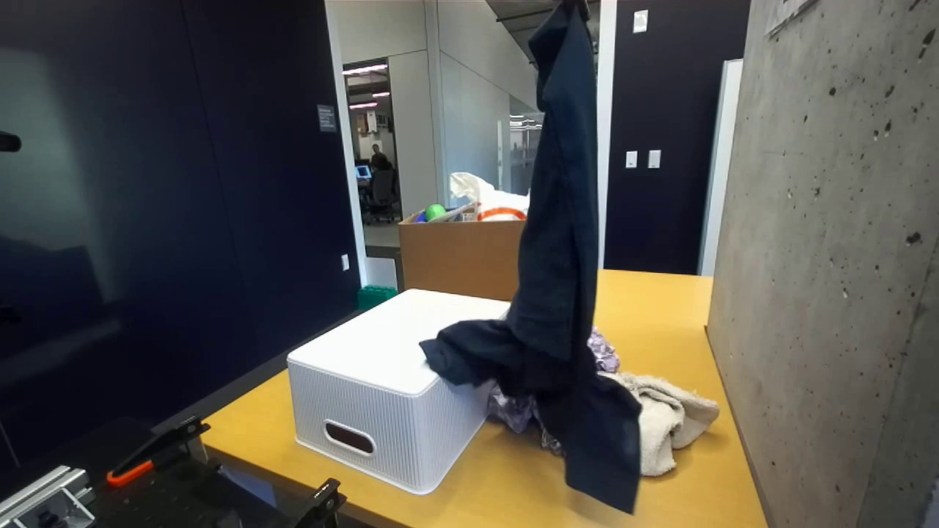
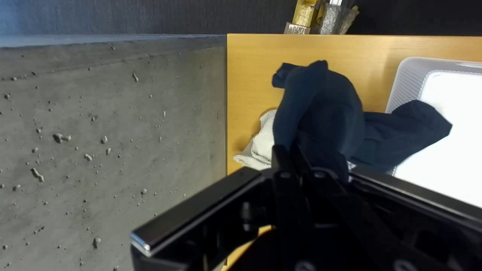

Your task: Spread the blue shirt on the box evenly over the box

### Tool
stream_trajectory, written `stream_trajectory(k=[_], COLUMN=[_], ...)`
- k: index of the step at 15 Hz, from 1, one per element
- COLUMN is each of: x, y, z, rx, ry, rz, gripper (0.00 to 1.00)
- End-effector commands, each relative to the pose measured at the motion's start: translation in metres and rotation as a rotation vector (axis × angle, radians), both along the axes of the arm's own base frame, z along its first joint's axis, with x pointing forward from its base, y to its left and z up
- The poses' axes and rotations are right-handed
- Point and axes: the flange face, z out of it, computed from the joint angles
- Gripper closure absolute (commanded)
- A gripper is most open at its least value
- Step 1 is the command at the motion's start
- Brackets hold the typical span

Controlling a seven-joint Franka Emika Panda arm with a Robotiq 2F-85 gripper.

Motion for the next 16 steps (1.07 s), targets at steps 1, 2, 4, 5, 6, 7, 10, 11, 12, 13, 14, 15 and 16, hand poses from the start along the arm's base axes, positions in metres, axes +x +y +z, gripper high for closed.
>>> stream_trajectory(k=[1,2,4,5,6,7,10,11,12,13,14,15,16], x=[-0.013,-0.009,0.012,0.022,0.036,0.046,0.076,0.083,0.088,0.092,0.096,0.101,0.107], y=[0.036,0.049,0.08,0.098,0.122,0.145,0.227,0.253,0.279,0.304,0.331,0.354,0.378], z=[0.005,0.002,-0.011,-0.016,-0.023,-0.025,-0.026,-0.02,-0.013,-0.007,-0.006,-0.005,-0.007], rx=[-0.025,-0.033,-0.033,-0.032,-0.033,-0.035,-0.081,-0.087,-0.081,-0.071,-0.053,-0.053,-0.059], ry=[0.028,0.037,0.062,0.073,0.08,0.084,0.08,0.073,0.067,0.067,0.076,0.078,0.082], rz=[0.025,0.044,0.088,0.111,0.146,0.179,0.301,0.337,0.373,0.414,0.464,0.493,0.522], gripper=[0.99,0.99,0.99,0.99,0.99,0.99,0.99,0.99,0.99,0.99,0.99,0.99,0.99])
